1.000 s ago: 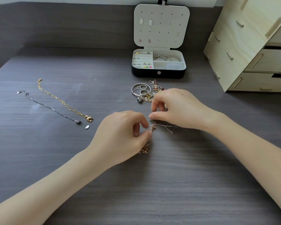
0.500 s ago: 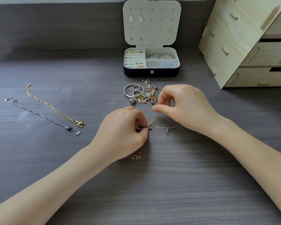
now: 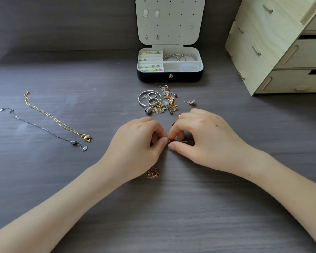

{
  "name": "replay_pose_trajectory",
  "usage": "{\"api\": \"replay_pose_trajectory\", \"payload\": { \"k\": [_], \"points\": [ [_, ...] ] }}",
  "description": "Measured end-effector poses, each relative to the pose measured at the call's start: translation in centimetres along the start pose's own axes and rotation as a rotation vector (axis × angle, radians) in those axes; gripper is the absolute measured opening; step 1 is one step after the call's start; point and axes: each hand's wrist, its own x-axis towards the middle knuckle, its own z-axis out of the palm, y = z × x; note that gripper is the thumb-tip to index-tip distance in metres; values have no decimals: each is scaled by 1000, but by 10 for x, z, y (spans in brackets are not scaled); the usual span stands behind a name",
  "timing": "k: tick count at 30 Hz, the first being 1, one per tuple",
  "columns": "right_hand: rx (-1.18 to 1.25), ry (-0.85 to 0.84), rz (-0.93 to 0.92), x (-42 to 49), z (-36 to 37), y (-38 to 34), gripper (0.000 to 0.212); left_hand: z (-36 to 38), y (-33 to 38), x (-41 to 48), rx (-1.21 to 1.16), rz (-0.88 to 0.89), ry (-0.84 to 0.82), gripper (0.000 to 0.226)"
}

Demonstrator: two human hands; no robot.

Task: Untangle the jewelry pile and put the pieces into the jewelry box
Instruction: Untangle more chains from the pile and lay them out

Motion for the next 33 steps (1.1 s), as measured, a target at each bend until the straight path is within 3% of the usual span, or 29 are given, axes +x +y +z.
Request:
{"api": "replay_pose_trajectory", "payload": {
  "k": [8, 15, 22, 33],
  "points": [
    [9, 107, -38, -1, 9, -1, 25, 1, -9, 1, -6, 45, 9, 13],
    [164, -5, 78, -1, 4, -1, 10, 3, -12, 0, -33, 101, 16, 38],
    [188, -56, 89, -2, 0, -1, 15, 0, -12, -3, -112, 96, -32, 6],
    [227, -73, 119, -1, -2, 0, 19, -1, -12, -1, -162, 50, -55, 12]
  ]
}}
